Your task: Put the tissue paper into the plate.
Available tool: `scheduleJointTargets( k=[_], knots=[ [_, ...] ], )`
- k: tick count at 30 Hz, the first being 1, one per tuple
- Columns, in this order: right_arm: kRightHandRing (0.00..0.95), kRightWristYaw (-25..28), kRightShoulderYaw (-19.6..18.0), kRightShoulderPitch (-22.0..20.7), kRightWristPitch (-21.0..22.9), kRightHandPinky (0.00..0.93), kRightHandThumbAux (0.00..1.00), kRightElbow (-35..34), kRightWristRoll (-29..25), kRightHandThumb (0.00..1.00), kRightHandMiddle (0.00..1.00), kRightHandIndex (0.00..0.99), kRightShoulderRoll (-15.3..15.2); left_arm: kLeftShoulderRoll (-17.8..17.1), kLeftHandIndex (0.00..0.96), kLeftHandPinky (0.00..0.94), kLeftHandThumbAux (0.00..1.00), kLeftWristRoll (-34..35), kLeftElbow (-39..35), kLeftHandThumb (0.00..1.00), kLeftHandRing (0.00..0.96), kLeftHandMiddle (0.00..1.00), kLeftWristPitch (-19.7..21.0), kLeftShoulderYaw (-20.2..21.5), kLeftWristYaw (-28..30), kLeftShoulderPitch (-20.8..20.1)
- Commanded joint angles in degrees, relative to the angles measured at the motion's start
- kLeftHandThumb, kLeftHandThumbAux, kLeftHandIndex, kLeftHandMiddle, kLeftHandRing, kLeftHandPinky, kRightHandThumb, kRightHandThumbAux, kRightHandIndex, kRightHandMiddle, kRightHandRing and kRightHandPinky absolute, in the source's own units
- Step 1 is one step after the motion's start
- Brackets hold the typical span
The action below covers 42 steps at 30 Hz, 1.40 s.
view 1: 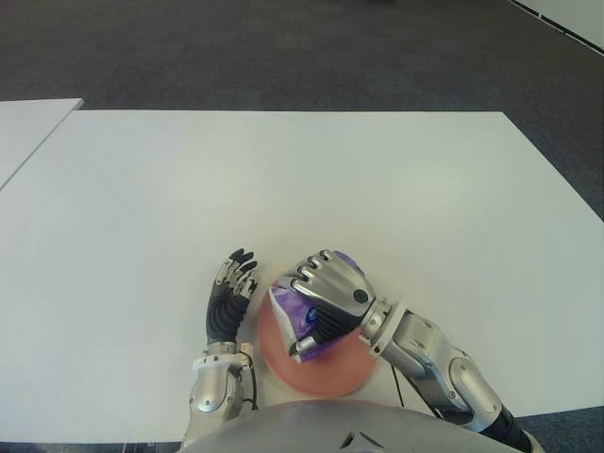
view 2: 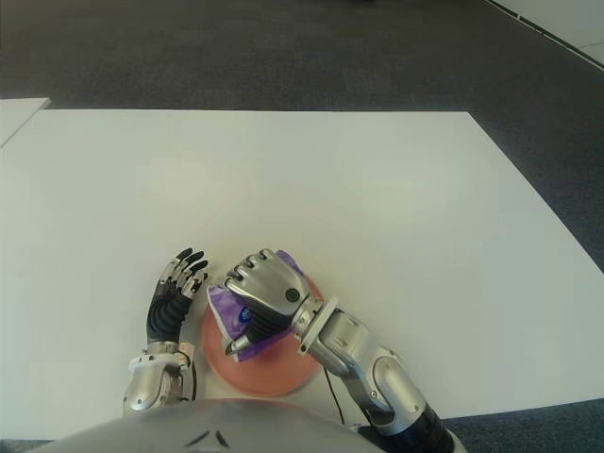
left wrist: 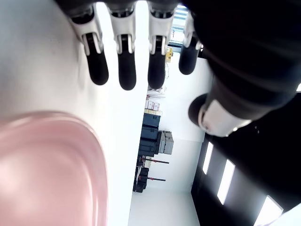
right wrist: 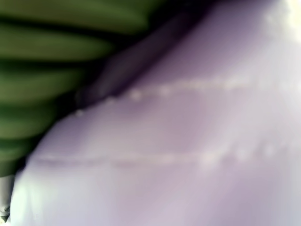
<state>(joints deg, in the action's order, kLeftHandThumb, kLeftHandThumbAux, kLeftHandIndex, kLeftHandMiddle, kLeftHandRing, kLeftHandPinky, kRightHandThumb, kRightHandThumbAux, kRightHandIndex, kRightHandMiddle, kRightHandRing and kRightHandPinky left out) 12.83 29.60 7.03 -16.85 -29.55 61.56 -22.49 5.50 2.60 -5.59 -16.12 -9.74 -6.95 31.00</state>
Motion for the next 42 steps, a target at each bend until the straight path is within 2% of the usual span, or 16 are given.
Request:
scheduleJointTargets(
  k=[1,13,20,25,28,33,34,36,40,42],
  knots=[
    [0.881,-0.8,0.56,1.01,-0.26,0.883,0.71,1.35,0.27,0.725,0.885,0.44,0.2,1.34,0.158,0.239,0.688,-0.71,1.19,0.216,0.24,0.217,1.57,0.18,-0.73,-0.12],
    [0.886,-3.6,1.19,1.95,-0.28,0.89,0.71,3.96,1.25,0.722,0.898,0.44,0.48,2.04,0.152,0.243,0.692,-1.96,1.37,0.229,0.237,0.212,1.42,-0.1,-1.89,0.05],
    [0.872,-6.04,0.94,2.1,-0.79,0.86,0.708,5.79,0.57,0.721,0.872,0.442,0.08,2.12,0.161,0.258,0.683,-1.95,1.11,0.249,0.241,0.213,1.34,-0.35,-2.05,0.09],
    [0.707,-11.14,0.31,1.58,-3.59,0.672,0.71,9.31,-1.7,0.693,0.729,0.43,-0.67,1.77,0.147,0.223,0.67,-1.83,1.53,0.247,0.223,0.2,1.49,-0.11,-1.83,-0.25],
    [0.517,-13.66,0.28,1.18,-5.12,0.489,0.567,10.74,-1.55,0.437,0.539,0.375,-1.23,2.07,0.144,0.224,0.679,-1.26,2.06,0.242,0.223,0.204,1.38,0.21,-1.91,-0.57],
    [0.309,-17.19,0.38,0.35,-6.74,0.296,0.485,12.63,0.17,0.277,0.326,0.283,-2.19,2.45,0.156,0.245,0.686,-0.45,4.04,0.256,0.235,0.218,-0.54,0.87,-1.79,-1.71],
    [0.241,-17.77,0.4,0.16,-7.0,0.233,0.474,13.0,0.56,0.245,0.261,0.226,-2.42,2.44,0.159,0.245,0.685,-0.3,4.45,0.261,0.239,0.222,-0.99,0.96,-1.68,-1.91],
    [0.163,-18.81,0.13,-0.07,-7.36,0.157,0.467,13.28,1.62,0.203,0.183,0.15,-3.24,2.37,0.162,0.243,0.679,0.12,5.35,0.27,0.24,0.225,-1.73,1.24,-1.46,-2.34],
    [0.065,-19.22,-0.46,0.19,-6.91,0.058,0.48,12.6,2.86,0.14,0.082,0.044,-4.15,2.63,0.171,0.244,0.659,0.98,6.71,0.294,0.237,0.22,-2.5,1.77,-1.77,-2.96],
    [0.044,-19.3,-0.47,0.17,-6.67,0.04,0.489,12.52,3.27,0.128,0.061,0.022,-4.27,2.79,0.175,0.246,0.65,1.54,7.25,0.303,0.235,0.217,-2.72,2.04,-1.91,-3.22]
  ],
)
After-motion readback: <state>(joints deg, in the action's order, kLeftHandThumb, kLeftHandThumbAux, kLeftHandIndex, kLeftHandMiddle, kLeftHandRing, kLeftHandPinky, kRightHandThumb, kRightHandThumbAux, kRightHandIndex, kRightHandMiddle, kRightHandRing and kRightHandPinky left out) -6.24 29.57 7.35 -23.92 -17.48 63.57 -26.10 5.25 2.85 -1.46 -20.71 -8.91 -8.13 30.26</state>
